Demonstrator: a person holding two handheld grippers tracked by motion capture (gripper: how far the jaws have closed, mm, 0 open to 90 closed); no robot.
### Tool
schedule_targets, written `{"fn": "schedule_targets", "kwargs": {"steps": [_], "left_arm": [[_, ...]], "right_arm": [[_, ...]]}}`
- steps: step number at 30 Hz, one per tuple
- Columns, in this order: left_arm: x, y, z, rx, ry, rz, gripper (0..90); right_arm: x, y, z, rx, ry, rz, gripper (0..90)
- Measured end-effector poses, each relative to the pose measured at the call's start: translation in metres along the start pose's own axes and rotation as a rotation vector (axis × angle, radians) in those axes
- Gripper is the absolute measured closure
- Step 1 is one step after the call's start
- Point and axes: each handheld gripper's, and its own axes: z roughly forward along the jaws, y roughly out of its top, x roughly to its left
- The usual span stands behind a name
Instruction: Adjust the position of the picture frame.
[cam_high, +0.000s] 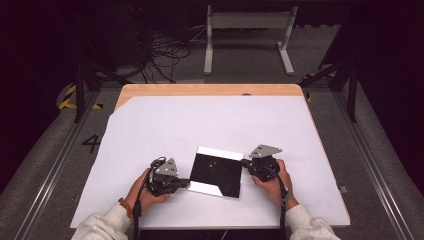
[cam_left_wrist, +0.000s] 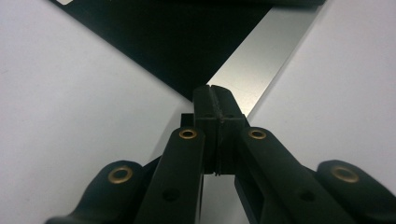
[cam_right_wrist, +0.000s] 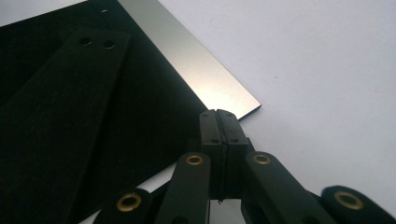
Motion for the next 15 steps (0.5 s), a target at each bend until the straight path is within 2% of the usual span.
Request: {"fn": "schedule_targets", "kwargs": {"steps": [5,8,11,15], "left_arm": [[-0.004,0.003,0.004,-0.006,-0.014,0.005,89.9],[-0.007,0.005,0.007,-0.018,0.02,0.005,89.8],[-0.008,0.006,0.008,-0.019,0.012,0.008,89.9],[-0.008,0.008,0.01,-0.02,0.01,0.016,89.8]], "right_arm": [[-0.006,0.002,0.004,-0.011,-0.007,0.019,90.0],[-0.009,0.004,0.007,-0.011,-0.013,0.017,90.0],[-0.012,0.005,0.008,-0.011,-0.004,0.024,90.0],[-0.014,0.007,0.01,-0.01,-0.015,0.021,90.0]]}}
